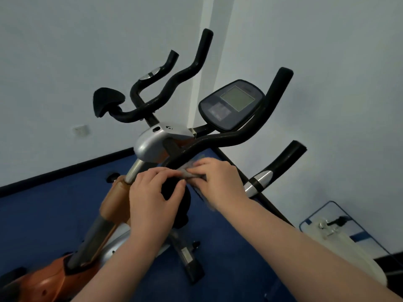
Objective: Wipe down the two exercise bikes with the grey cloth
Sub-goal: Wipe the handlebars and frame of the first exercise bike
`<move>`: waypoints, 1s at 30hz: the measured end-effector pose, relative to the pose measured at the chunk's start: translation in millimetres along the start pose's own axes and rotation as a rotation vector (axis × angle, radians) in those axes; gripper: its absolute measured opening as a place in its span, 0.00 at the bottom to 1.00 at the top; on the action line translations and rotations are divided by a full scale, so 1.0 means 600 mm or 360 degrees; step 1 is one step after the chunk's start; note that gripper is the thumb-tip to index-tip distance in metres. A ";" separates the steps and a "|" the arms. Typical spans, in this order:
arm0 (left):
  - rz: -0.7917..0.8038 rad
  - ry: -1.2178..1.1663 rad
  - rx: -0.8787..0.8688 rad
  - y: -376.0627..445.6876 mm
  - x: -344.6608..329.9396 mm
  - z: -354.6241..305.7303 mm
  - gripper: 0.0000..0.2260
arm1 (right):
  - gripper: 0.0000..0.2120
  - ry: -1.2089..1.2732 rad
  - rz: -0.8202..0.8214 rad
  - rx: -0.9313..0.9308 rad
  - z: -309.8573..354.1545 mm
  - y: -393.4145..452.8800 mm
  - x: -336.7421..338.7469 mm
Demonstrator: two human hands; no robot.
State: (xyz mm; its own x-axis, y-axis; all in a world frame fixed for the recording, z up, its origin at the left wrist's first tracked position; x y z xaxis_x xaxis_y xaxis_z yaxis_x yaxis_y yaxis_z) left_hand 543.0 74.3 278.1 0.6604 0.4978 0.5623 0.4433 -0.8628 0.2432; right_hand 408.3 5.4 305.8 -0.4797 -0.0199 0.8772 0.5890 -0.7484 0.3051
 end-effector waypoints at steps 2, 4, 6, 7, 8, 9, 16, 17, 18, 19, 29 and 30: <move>0.0013 0.0056 -0.0065 -0.002 0.000 -0.017 0.09 | 0.10 -0.0076 0.0010 0.0147 -0.012 -0.043 0.017; 0.0076 0.0050 -0.0188 -0.009 -0.010 -0.045 0.10 | 0.09 -0.0175 -0.0027 0.0359 -0.028 -0.085 0.039; 0.0167 0.0013 -0.0310 -0.019 -0.026 -0.075 0.10 | 0.07 -0.0295 -0.0112 0.0687 -0.054 -0.120 0.060; 0.0209 -0.0010 -0.0355 -0.025 -0.036 -0.089 0.09 | 0.06 -0.0344 -0.0187 0.0805 -0.071 -0.134 0.072; 0.0248 -0.0046 -0.0382 -0.030 -0.047 -0.100 0.09 | 0.05 -0.0385 -0.0274 0.0852 -0.089 -0.144 0.087; 0.0280 -0.0095 -0.0380 -0.034 -0.057 -0.109 0.09 | 0.05 -0.0426 -0.0359 0.0844 -0.108 -0.151 0.103; 0.0423 -0.0164 -0.0354 -0.035 -0.131 -0.151 0.10 | 0.06 -0.0861 -0.0491 0.0891 -0.175 -0.129 0.189; 0.0437 -0.0169 -0.0350 -0.034 -0.139 -0.157 0.10 | 0.06 -0.0882 -0.0542 0.0872 -0.178 -0.124 0.195; 0.0437 -0.0175 -0.0336 -0.034 -0.145 -0.160 0.09 | 0.06 -0.0869 -0.0621 0.0825 -0.180 -0.118 0.198; 0.0421 -0.0183 -0.0318 -0.034 -0.149 -0.162 0.09 | 0.06 -0.0828 -0.0714 0.0753 -0.181 -0.113 0.199; 0.0341 -0.0232 -0.0257 -0.040 -0.149 -0.162 0.10 | 0.14 0.0495 -0.1491 -0.0422 -0.175 -0.150 0.160; 0.0328 -0.0235 -0.0257 -0.040 -0.150 -0.162 0.10 | 0.14 0.0464 -0.1441 -0.0428 -0.176 -0.148 0.167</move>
State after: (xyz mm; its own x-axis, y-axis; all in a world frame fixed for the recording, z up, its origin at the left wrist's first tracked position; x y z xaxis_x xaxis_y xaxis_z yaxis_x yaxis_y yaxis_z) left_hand 414.0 41.6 298.1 0.8128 0.3079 0.4946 0.1963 -0.9440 0.2650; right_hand 239.5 0.0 327.5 -0.8388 0.4990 0.2178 -0.2294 -0.6867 0.6898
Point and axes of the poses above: each hand's wrist, its own y-axis towards the middle knuckle, its own x-axis out of the back of the hand, z = x × y, the point moved 1 cm from there along y, towards the middle knuckle, and after that the axes turned 10 degrees about x, right-handed, at the moved point
